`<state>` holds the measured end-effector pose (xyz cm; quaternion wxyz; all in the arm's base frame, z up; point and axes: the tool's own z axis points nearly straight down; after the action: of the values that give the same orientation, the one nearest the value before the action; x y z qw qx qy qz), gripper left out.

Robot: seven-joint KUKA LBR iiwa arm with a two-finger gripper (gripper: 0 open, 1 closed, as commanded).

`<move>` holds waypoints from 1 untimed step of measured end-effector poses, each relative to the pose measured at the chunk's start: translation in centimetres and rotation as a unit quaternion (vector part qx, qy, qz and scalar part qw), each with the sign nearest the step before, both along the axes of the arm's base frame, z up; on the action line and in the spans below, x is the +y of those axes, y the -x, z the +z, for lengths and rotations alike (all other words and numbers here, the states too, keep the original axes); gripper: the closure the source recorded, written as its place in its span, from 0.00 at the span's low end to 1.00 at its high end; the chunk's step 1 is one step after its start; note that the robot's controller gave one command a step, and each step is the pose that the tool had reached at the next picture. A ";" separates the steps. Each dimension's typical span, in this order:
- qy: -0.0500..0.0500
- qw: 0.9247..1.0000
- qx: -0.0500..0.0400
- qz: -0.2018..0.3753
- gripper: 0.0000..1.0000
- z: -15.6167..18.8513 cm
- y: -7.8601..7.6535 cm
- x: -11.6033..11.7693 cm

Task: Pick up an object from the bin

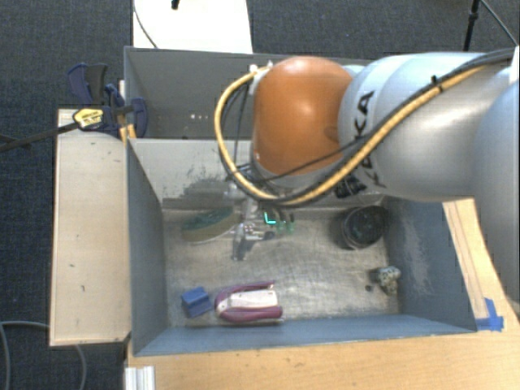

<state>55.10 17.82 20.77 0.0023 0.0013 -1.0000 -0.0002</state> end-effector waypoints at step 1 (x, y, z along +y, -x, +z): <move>-0.002 1.000 -0.007 -0.019 0.00 -13.7 -3.9 -0.7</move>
Offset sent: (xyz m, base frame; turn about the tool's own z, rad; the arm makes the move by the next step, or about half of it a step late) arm 0.0366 -0.0076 -0.1377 0.0336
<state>59.03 17.12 7.07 -0.0046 -0.0174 -0.9998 -0.0019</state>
